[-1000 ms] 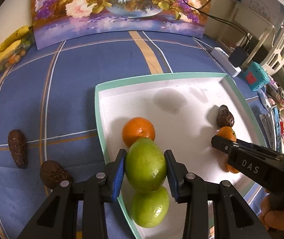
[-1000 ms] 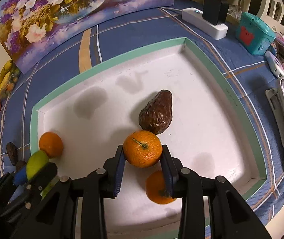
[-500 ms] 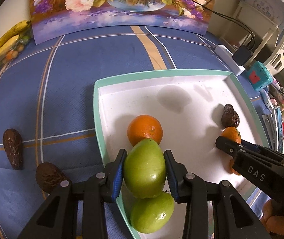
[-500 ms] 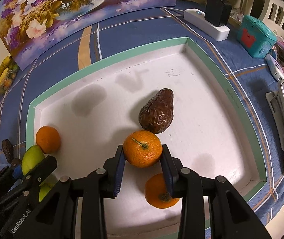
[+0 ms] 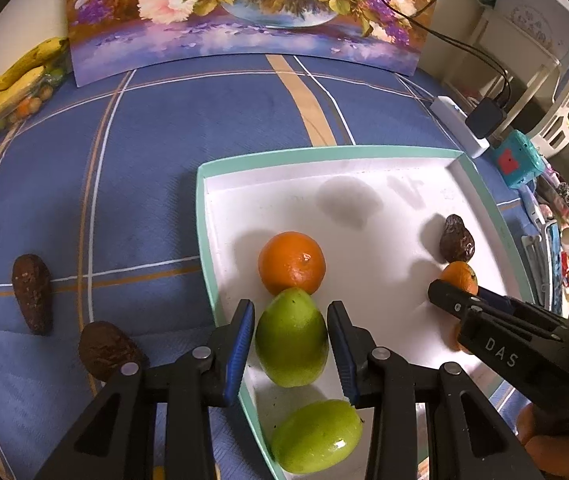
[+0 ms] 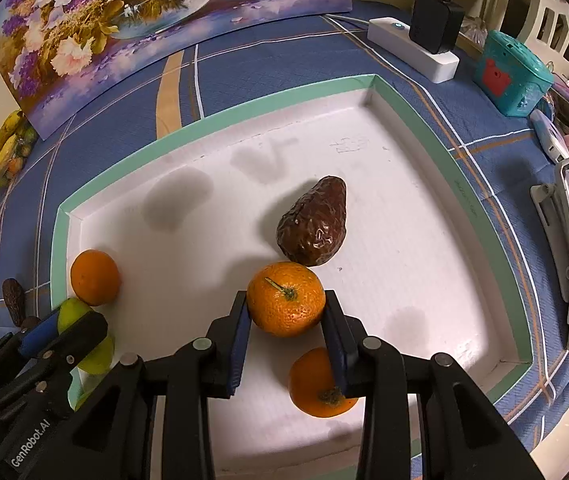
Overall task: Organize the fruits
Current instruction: 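Open the left tool to release the pear while the right tool releases the orange into the tray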
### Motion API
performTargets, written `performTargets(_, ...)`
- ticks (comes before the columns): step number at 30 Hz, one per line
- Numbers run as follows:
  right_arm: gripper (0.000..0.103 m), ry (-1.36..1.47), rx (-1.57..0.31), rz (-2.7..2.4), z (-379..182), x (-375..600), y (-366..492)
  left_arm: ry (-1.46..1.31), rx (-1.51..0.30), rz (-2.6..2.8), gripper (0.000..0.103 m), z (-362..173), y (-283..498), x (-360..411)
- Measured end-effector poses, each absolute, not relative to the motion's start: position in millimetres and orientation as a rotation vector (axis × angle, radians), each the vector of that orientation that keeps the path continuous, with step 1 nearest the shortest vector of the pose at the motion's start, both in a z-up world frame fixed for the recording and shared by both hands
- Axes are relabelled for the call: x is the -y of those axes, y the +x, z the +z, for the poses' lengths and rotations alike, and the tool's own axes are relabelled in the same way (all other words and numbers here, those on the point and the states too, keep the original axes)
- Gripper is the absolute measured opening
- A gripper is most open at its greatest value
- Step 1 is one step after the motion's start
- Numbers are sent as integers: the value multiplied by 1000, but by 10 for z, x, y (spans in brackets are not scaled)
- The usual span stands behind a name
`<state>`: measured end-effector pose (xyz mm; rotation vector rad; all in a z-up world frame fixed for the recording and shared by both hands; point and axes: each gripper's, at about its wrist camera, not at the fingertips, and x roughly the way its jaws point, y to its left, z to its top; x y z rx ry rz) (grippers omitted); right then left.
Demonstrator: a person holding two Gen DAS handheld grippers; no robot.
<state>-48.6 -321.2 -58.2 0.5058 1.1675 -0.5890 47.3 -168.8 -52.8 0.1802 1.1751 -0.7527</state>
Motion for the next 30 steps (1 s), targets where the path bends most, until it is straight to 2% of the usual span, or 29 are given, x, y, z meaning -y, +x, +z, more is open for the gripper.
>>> performTargets(18, 37, 463, -1135, -622, -390, 3185, -500, 65, -1173, -693, 46, -182, 570, 1367)
performTargets(20, 37, 454, -1122, -622, -333, 3174, -534, 51, -1170, -673, 54, -146, 588, 1308)
performTargets(24, 37, 433, -1103, -620, -250, 3126, -553, 28, -1174, -621, 57, -110, 635, 1166)
performTargets(29, 38, 401, -1104, -615, -230, 3052, -541, 9, -1197, -494, 82, -129, 727, 917)
performTargets(30, 47, 388, -1107, -613, -233, 3031, -532, 3, -1203, -470, 84, -143, 749, 857)
